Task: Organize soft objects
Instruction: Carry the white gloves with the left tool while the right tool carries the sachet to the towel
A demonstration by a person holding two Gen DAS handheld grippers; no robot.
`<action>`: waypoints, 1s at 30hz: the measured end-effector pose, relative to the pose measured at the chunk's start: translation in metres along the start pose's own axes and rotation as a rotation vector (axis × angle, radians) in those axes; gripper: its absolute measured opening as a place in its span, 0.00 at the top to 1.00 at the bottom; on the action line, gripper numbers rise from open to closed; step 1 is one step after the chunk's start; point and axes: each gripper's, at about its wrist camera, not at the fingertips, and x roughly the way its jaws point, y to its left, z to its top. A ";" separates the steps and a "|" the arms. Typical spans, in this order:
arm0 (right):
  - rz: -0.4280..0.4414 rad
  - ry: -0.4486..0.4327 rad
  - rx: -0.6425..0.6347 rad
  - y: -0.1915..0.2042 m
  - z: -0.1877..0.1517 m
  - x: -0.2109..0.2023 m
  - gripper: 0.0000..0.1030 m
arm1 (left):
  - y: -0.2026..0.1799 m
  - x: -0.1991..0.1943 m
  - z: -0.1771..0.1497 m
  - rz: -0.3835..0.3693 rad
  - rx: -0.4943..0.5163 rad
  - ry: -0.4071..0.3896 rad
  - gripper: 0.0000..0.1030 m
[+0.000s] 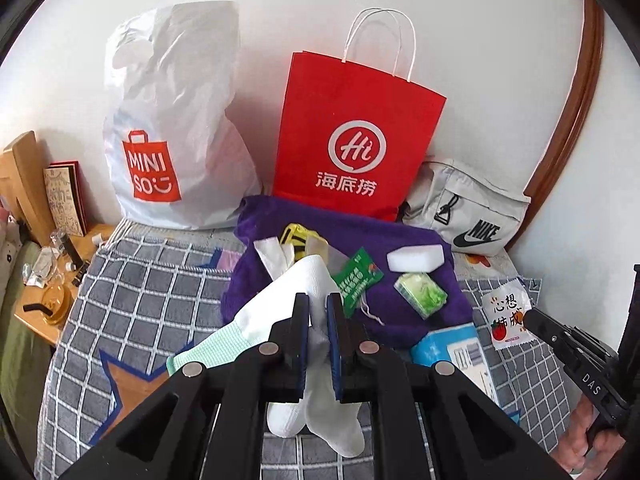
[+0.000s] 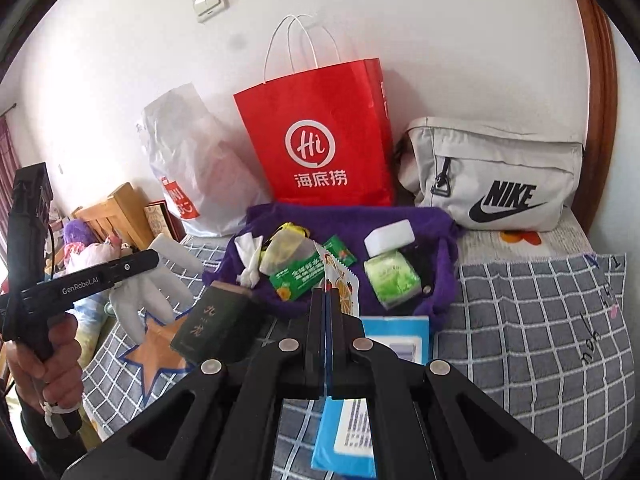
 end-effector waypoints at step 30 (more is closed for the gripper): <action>-0.172 0.109 0.024 -0.066 0.028 0.131 1.00 | 0.003 0.139 0.069 -0.032 -0.054 0.061 0.91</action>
